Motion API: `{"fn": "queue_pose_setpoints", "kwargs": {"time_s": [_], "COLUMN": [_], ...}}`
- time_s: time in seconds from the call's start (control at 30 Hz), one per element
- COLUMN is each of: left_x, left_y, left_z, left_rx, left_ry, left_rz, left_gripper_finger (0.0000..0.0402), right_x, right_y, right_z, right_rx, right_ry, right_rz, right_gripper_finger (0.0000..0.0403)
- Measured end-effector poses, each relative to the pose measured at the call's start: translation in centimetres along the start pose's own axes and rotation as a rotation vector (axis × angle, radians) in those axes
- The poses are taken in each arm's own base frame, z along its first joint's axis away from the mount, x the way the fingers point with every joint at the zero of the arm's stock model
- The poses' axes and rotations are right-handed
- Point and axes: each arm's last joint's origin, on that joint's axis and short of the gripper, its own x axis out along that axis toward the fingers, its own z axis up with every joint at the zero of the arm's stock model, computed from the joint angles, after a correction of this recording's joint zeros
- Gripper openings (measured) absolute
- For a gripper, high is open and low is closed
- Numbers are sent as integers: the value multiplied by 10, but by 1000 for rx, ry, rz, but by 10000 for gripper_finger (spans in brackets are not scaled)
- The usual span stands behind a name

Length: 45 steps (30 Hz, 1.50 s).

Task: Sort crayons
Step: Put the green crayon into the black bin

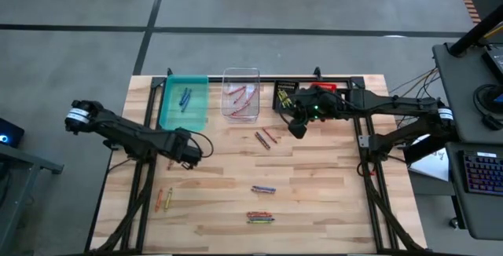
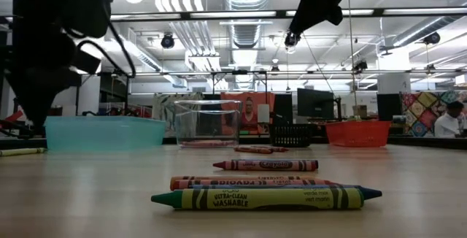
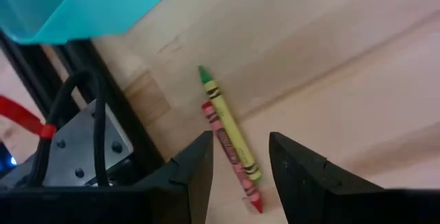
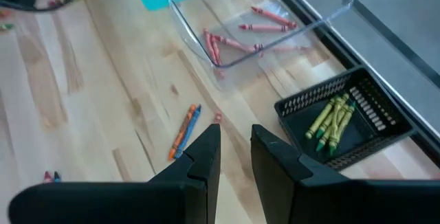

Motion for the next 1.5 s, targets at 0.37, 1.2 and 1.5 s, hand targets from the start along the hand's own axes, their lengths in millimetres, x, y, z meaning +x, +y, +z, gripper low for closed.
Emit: {"fn": "queue_pose_setpoints", "kwargs": {"time_s": [0.37,1.2,1.5], "left_x": [5,37,52], "left_y": [1,-25,-33], "left_z": [1,5,3], "left_rx": [-102,-146,-134], "left_ry": [-86,-51,-4], "left_rz": [30,186,265], "left_gripper_finger": [125,125,125], "right_x": [0,1,1], "right_y": [1,1,1], "right_z": [3,2,2], "right_rx": [6,-33,-34], "right_ry": [-30,-23,-23], "right_rz": [9,7,7], "right_gripper_finger": [72,73,73]}}
